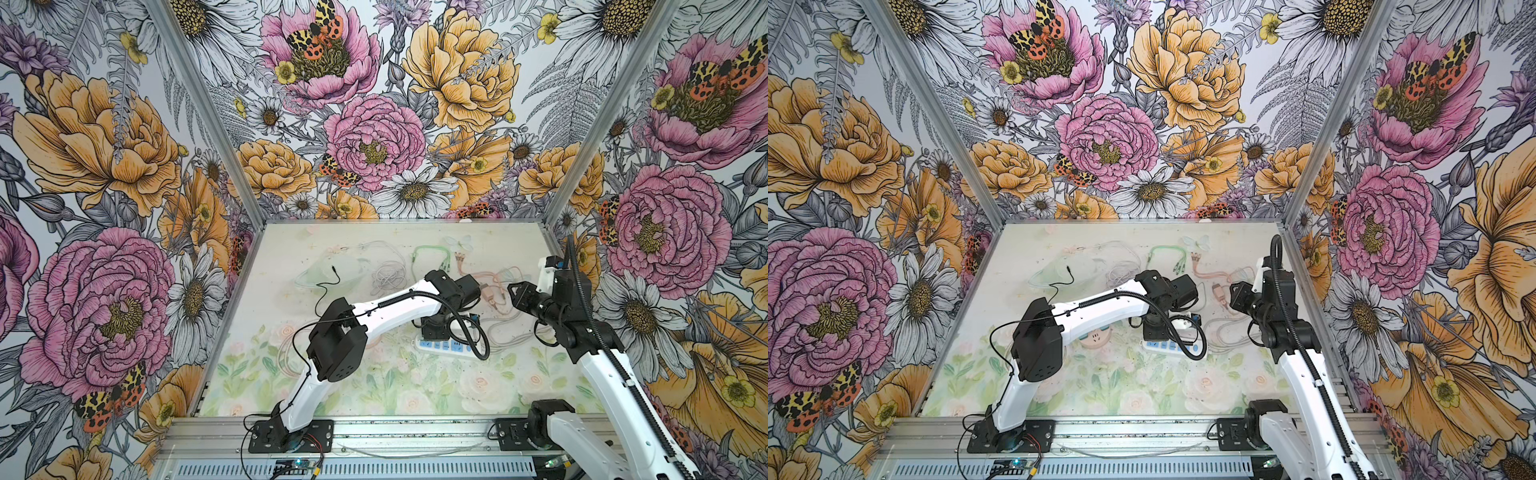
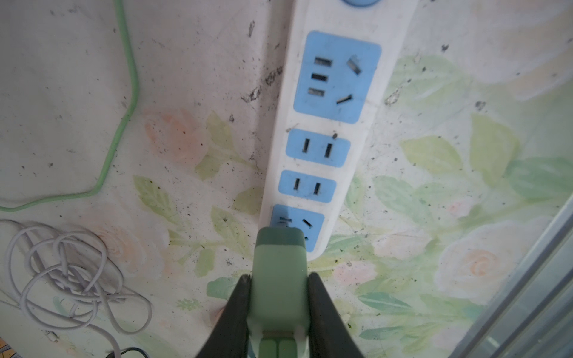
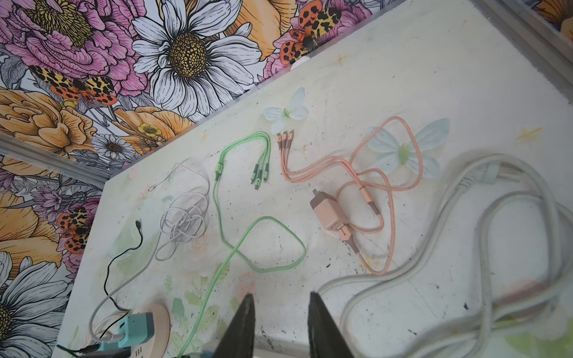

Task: Insert plugs into power strip
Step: Insert the plug into the socket.

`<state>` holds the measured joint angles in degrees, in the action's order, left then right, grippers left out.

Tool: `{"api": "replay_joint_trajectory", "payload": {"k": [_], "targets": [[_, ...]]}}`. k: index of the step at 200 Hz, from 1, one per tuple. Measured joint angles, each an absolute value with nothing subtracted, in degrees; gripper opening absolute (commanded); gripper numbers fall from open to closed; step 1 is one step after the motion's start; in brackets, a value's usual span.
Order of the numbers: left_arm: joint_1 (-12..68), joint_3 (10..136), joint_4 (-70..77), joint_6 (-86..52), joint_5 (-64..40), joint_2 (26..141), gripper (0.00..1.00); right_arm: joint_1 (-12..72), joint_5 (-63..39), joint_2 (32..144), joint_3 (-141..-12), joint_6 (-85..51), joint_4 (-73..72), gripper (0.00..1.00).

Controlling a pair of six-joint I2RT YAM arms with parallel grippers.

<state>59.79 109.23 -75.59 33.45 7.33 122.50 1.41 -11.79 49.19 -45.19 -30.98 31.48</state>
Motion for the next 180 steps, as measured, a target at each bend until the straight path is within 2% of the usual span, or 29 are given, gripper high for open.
{"api": "replay_joint_trajectory", "payload": {"k": [180], "targets": [[62.02, 102.41, -69.91, 34.94, 8.93, 120.73, 0.14, 1.08, -12.29, 48.75, -44.07, -32.1, 31.48, 0.32]]}}
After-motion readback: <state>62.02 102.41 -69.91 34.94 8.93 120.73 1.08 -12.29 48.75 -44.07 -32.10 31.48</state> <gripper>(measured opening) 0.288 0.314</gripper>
